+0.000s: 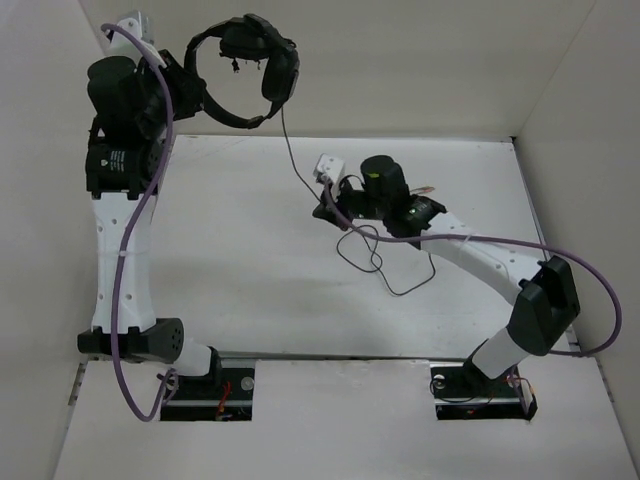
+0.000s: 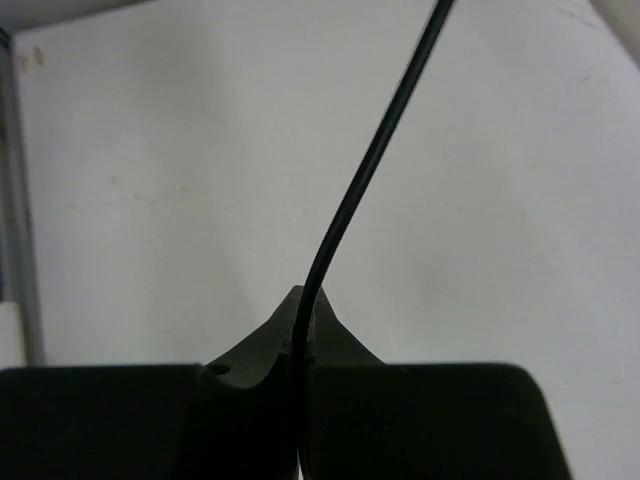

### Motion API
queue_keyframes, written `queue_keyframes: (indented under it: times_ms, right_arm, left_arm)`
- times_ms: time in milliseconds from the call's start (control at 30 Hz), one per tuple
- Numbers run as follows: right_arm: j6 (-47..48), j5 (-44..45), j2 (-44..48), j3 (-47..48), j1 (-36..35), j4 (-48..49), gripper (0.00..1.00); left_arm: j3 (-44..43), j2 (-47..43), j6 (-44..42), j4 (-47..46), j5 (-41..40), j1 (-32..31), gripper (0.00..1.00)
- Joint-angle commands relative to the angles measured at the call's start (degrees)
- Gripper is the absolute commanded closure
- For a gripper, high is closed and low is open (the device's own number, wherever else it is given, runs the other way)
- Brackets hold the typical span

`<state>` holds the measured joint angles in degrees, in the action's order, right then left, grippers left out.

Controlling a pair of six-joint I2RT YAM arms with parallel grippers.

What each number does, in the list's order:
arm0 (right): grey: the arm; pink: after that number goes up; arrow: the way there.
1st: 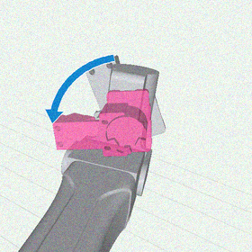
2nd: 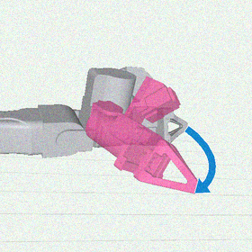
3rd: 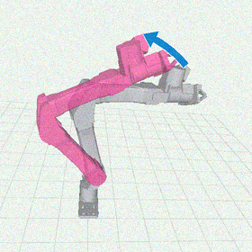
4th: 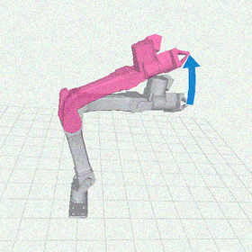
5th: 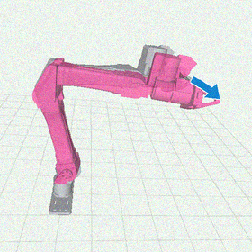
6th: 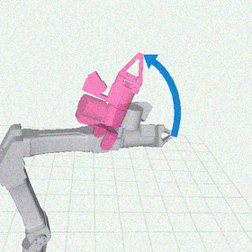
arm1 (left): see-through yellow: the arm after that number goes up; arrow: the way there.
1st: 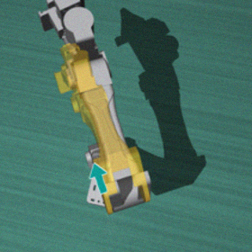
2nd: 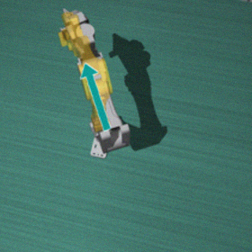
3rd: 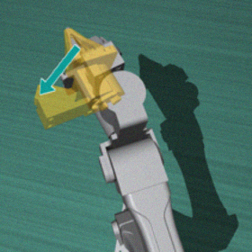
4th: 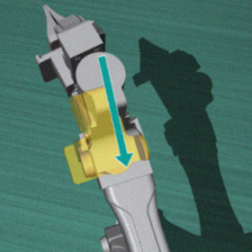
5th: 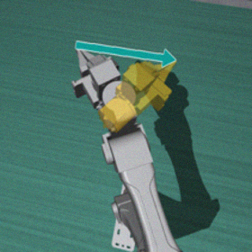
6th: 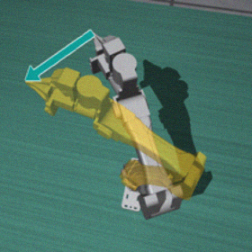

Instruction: Wrap the headphones

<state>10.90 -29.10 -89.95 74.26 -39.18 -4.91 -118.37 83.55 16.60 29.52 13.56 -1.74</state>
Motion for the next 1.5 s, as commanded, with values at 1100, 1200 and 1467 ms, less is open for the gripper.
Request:
queue_keyframes:
  times_ms: [1100,1200,1467]
  right_arm:
    - [71.9,50.1,2.3,22.9,-7.9,9.7,1.0]
    - [69.5,48.2,2.2,21.5,-6.7,9.7,1.0]
    - [58.6,41.0,1.6,21.8,-1.9,7.6,0.99]
  left_arm:
    - [33.6,-3.4,-28.0,-13.3,-27.0,-23.4,1.0]
    - [32.3,-4.4,-28.3,-12.1,-24.4,-25.6,1.0]
    - [29.4,-7.8,-30.2,-8.8,-16.6,-31.0,1.0]
